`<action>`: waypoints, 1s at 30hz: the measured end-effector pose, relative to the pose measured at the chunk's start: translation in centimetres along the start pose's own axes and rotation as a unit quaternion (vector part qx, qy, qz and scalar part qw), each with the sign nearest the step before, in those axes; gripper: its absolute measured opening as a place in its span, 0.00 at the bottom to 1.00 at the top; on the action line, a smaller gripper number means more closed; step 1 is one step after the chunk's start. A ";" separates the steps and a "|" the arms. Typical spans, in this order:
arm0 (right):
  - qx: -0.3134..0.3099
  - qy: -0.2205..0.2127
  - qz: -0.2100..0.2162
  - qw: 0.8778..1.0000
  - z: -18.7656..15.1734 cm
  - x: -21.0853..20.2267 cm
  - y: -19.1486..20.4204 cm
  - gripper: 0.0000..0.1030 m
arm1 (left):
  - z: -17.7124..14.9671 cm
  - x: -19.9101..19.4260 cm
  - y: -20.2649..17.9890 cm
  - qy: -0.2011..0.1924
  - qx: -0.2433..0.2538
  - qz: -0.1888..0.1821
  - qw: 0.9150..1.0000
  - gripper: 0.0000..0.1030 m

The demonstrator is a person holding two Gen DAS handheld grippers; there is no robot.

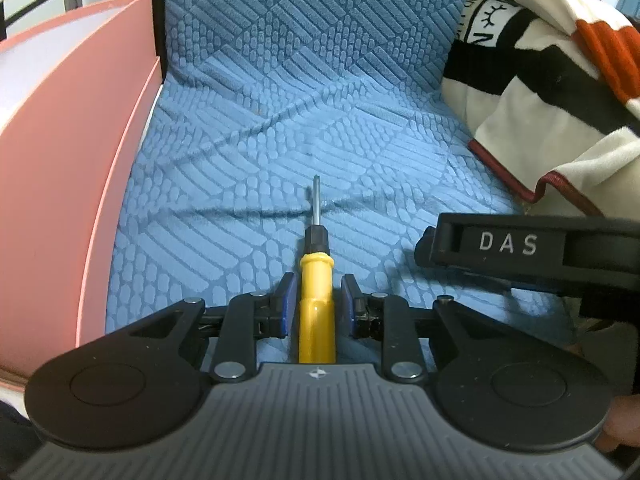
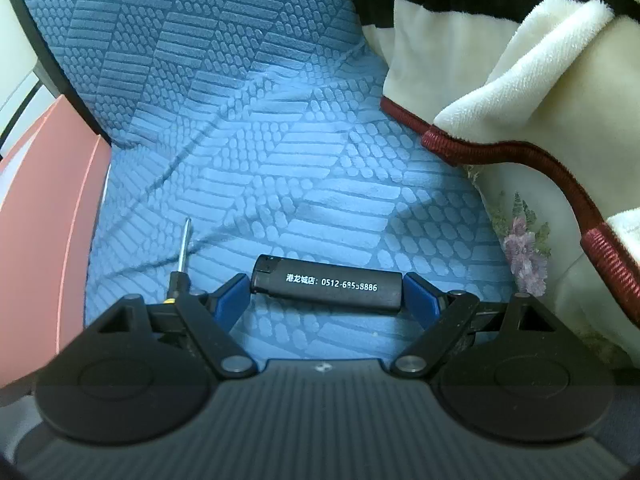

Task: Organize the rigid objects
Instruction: 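Lift the screwdriver with the left gripper while the right gripper lifts the black lighter, then raise the yellow screwdriver with the left gripper while the right gripper holds the lighter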

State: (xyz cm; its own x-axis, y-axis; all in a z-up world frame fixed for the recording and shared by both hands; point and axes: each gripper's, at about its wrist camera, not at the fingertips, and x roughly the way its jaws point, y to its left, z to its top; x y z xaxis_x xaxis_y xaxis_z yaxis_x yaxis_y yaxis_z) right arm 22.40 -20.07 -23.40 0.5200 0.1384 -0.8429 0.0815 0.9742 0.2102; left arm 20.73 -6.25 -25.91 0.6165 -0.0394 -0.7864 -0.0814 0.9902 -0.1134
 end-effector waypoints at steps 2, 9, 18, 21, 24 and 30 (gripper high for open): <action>0.005 0.002 0.005 1.000 0.1 0.0 -0.1 0.83 | 0.1 0.1 -0.4 -0.002 0.015 0.007 1.000 0.27; 0.021 0.005 0.019 1.000 0.2 -0.1 -0.5 0.83 | 0.1 0.3 -1.1 -0.006 0.040 0.029 0.999 0.20; 0.031 0.015 0.049 0.998 0.4 -0.7 -0.8 0.83 | -0.4 -0.7 0.8 -0.001 -0.001 0.013 1.000 0.19; 0.016 0.012 0.049 0.999 0.2 -1.0 -0.4 0.83 | -0.6 -1.2 1.5 0.003 -0.014 0.010 1.000 0.19; -0.001 0.010 0.045 0.999 0.0 -1.3 0.0 0.83 | -0.9 -2.0 1.9 0.005 -0.015 0.005 1.000 0.19; -0.009 0.013 0.048 0.999 -0.2 -2.3 0.1 0.83 | -1.9 -4.1 2.4 0.007 -0.043 -0.012 0.999 0.19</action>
State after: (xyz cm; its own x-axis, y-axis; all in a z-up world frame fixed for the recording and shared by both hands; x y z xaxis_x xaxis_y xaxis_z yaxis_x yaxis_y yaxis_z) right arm 21.01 -20.25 -21.50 0.5023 0.2364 -0.8317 0.0158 0.9592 0.2822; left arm 16.49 -3.99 -24.10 0.6077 -0.0649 -0.7915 -0.1348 0.9738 -0.1833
